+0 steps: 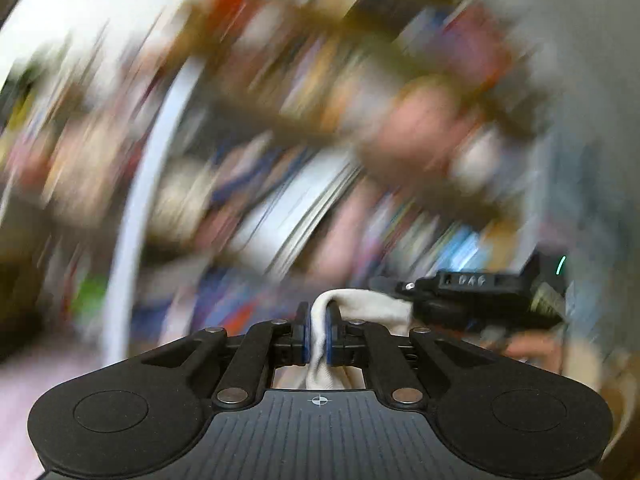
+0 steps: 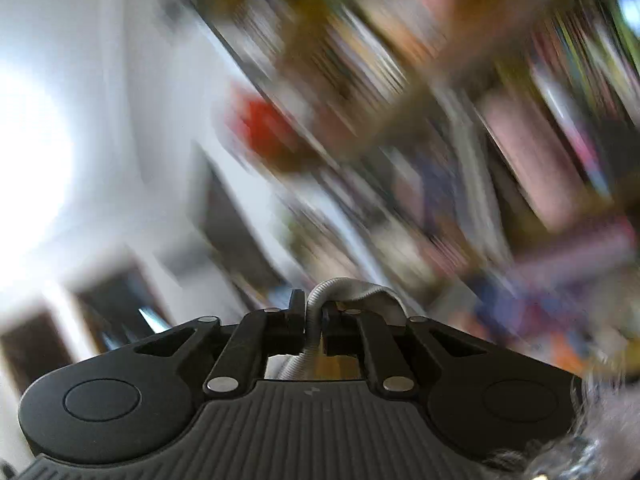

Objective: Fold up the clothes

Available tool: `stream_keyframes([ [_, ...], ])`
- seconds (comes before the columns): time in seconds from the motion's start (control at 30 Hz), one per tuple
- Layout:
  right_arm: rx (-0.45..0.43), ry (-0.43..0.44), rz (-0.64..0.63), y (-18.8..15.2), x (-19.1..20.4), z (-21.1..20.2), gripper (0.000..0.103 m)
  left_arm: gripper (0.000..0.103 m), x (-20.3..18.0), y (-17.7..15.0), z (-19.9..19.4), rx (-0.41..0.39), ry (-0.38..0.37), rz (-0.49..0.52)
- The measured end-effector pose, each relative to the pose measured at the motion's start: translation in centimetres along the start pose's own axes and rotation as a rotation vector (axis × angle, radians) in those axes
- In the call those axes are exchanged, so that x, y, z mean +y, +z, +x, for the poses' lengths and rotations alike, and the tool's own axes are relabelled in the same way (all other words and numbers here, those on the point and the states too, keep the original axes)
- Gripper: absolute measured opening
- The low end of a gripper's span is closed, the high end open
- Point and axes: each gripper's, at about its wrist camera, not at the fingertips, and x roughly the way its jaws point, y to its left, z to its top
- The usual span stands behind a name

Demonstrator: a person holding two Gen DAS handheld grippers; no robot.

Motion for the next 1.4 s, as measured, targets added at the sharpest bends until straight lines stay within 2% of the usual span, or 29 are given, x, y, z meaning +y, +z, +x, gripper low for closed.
stream_keyframes([
  [0.07,0.271,-0.17,-0.039,-3.6,-2.7,5.1,0.02,0.006,3.2,-3.1,2.9,0.145,0.087,-0.023],
  [0.1,0.403,-0.229,-0.056,-5.6,-3.7,6.9,0.02,0.005,4.4,-4.5,4.1,0.202,0.127,-0.012],
  [0.13,0.486,-0.255,-0.072,-7.2,-4.2,7.4,0.023,0.005,5.4,-5.5,5.0,0.247,0.156,-0.004],
  [0.2,0.556,-0.286,-0.114,-9.7,-4.5,6.8,0.036,0.005,7.3,-7.1,6.4,0.321,0.198,-0.001],
  [0.23,0.558,-0.304,-0.138,-10.7,-4.8,5.8,0.051,0.005,8.2,-7.7,6.8,0.343,0.211,-0.003],
  [0.27,0.565,-0.321,-0.155,-11.5,-5.1,4.7,0.059,0.005,9.0,-8.1,7.1,0.355,0.218,-0.006],
  [0.33,0.608,-0.355,-0.182,-13.2,-5.8,2.8,0.059,0.005,10.3,-8.7,7.5,0.377,0.223,-0.013],
  [0.5,0.754,-0.52,-0.274,-16.5,-8.5,-0.4,0.059,0.007,11.8,-9.7,7.5,0.424,0.209,-0.005],
  [0.6,0.773,-0.568,-0.253,-17.2,-11.0,-0.7,0.058,0.012,12.0,-10.1,7.1,0.438,0.189,-0.006],
  [0.73,0.793,-0.557,-0.221,-17.7,-12.8,0.0,0.059,0.028,12.4,-11.0,7.3,0.492,0.19,-0.01],
  [0.9,0.841,-0.551,-0.219,-18.8,-14.5,2.2,0.057,0.028,12.6,-12.5,8.1,0.532,0.205,-0.023],
  [1.0,0.856,-0.58,-0.194,-19.5,-16.0,3.6,0.046,0.028,12.5,-13.2,8.7,0.55,0.212,-0.028],
  [1.03,0.854,-0.587,-0.187,-19.7,-16.4,3.7,0.038,0.028,12.5,-13.3,8.8,0.552,0.216,-0.03],
  [1.1,0.84,-0.594,-0.185,-19.8,-16.7,3.7,0.031,0.028,12.5,-13.4,9.0,0.553,0.221,-0.035],
  [1.13,0.836,-0.599,-0.191,-19.8,-16.7,3.6,0.023,0.028,12.5,-13.4,9.0,0.553,0.221,-0.039],
  [1.17,0.836,-0.596,-0.193,-19.7,-16.7,3.4,0.003,0.027,12.6,-13.4,9.1,0.553,0.221,-0.042],
  [1.2,0.841,-0.585,-0.191,-19.7,-16.6,3.3,0.003,0.023,12.6,-13.4,9.1,0.553,0.221,-0.045],
  [1.23,0.833,-0.586,-0.208,-19.4,-16.4,3.1,0.003,0.003,12.6,-13.4,9.2,0.553,0.221,-0.048],
  [1.3,0.772,-0.619,-0.27,-18.3,-15.6,2.1,0.003,0.001,12.3,-12.7,8.8,0.529,0.203,-0.05],
  [1.4,0.589,-0.68,-0.263,-15.1,-14.9,-0.9,0.003,0.001,11.8,-11.4,8.1,0.486,0.172,-0.052],
])
